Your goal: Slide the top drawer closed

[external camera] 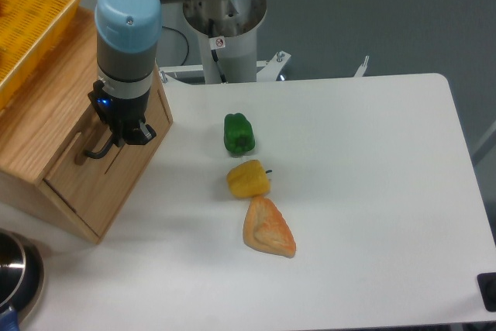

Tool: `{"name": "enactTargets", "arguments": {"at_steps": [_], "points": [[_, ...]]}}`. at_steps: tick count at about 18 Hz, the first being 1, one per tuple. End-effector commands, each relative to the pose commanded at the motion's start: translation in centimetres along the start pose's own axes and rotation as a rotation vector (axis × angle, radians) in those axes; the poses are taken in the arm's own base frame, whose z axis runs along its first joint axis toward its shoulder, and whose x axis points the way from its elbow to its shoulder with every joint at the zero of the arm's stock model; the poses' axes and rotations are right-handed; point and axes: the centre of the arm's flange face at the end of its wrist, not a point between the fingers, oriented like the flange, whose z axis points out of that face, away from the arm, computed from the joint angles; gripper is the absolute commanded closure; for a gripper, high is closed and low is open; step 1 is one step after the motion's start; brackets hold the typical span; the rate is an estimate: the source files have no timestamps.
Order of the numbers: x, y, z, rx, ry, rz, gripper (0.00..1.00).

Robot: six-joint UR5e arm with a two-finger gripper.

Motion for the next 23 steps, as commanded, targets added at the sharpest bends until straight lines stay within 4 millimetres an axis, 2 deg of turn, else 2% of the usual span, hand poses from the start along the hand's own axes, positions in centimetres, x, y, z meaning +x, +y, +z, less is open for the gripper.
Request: {"name": "enactTargets", "arguments": {"at_steps": [3,12,13,16,17,21,23], "points": [[0.5,-0.3,0.2,-0.002,0.002,0.009,1.0],[0.1,-0.1,0.1,-0.001,-0.001,0.003,0.98],[-0.2,0.0,0.0,0.001,-0.003,-0.002,0.94],[-1.5,0.6,-0.5,0.008,-0.016,-0.014,0.73],[-2.3,1.0,-0.9,0.014,-0.025,-0.026,0.71],[-6.5,3.4,-2.9,0.034,-0.057,-0.058,0.48],[-8.7,5.0,-3.9,0.046,-0.08,-0.042,0.23]]}}
